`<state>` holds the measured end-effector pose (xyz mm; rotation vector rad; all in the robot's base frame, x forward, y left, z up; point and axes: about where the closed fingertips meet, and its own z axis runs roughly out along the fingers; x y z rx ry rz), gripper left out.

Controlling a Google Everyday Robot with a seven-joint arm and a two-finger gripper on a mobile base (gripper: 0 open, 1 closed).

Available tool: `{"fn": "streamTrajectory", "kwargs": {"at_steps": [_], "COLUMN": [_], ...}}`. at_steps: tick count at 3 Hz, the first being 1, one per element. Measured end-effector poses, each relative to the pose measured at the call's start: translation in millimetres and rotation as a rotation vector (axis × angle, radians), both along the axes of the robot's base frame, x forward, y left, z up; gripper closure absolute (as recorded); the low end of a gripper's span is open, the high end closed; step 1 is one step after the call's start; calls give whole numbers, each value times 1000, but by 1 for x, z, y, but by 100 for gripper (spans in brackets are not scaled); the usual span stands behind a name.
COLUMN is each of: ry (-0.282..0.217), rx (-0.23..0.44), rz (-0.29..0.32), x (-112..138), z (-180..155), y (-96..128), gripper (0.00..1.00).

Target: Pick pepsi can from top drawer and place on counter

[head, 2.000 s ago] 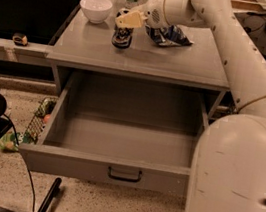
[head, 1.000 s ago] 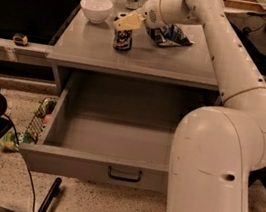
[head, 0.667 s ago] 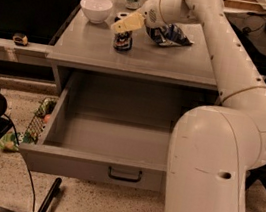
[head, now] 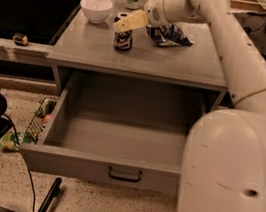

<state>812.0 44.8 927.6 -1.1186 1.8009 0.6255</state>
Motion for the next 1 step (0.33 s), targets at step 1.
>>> {"fn": "streamTrajectory", "kwargs": {"at_steps": [1], "ry": [-152], "rx": [16], "rz": [-134], "x": [-31], "z": [74], "y": [-54], "gripper": [0]}}
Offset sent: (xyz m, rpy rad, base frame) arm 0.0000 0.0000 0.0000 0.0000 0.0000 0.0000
